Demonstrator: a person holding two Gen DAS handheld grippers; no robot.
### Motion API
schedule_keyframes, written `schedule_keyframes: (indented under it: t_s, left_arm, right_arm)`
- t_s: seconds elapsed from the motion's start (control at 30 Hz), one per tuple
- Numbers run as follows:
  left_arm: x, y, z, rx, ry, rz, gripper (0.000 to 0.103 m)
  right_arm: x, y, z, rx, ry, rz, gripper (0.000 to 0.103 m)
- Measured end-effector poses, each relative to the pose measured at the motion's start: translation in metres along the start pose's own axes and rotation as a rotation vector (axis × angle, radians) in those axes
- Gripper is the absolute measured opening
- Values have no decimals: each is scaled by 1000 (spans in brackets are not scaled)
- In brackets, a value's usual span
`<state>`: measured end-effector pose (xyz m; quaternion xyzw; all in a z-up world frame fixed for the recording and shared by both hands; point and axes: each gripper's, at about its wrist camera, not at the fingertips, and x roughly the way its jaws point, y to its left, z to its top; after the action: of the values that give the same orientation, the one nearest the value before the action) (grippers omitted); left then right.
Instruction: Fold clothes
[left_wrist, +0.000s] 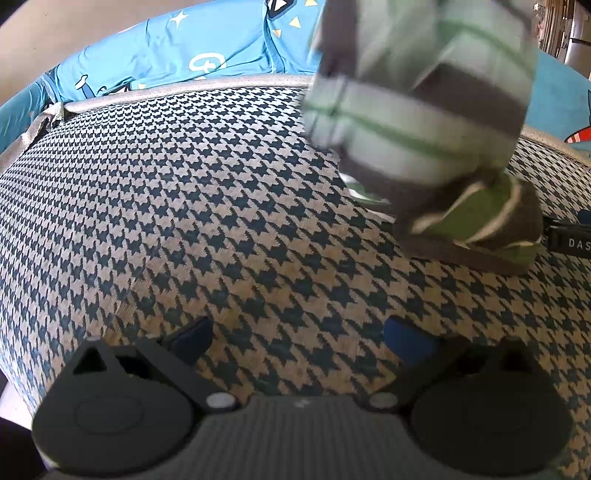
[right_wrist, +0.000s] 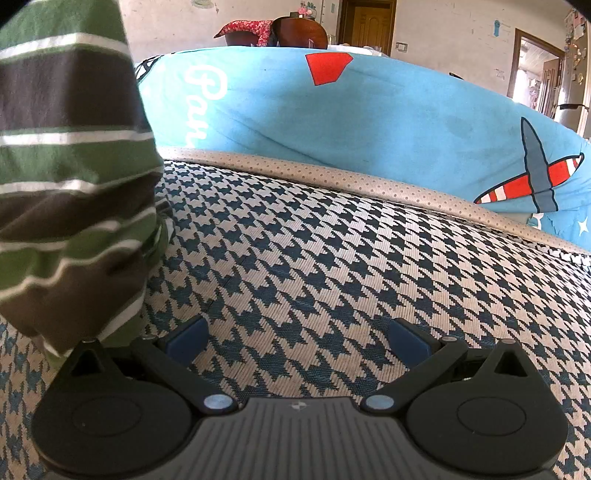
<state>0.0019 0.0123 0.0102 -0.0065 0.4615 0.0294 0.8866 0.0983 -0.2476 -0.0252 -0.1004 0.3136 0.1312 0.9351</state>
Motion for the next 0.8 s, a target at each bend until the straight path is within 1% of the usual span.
schedule_keyframes:
  t_s: [0.3,0.57,0.8]
  left_arm:
    - [5,2,2,7,1,1,103]
    - [2,-9,-11,14,2,14,103]
    - [2,-13,-14,31,-11,20,103]
  right_arm:
    - [0,0,0,0,0,0,103]
    - [1,-1,0,0,0,0,103]
    - [2,-1,1,0,0,0,103]
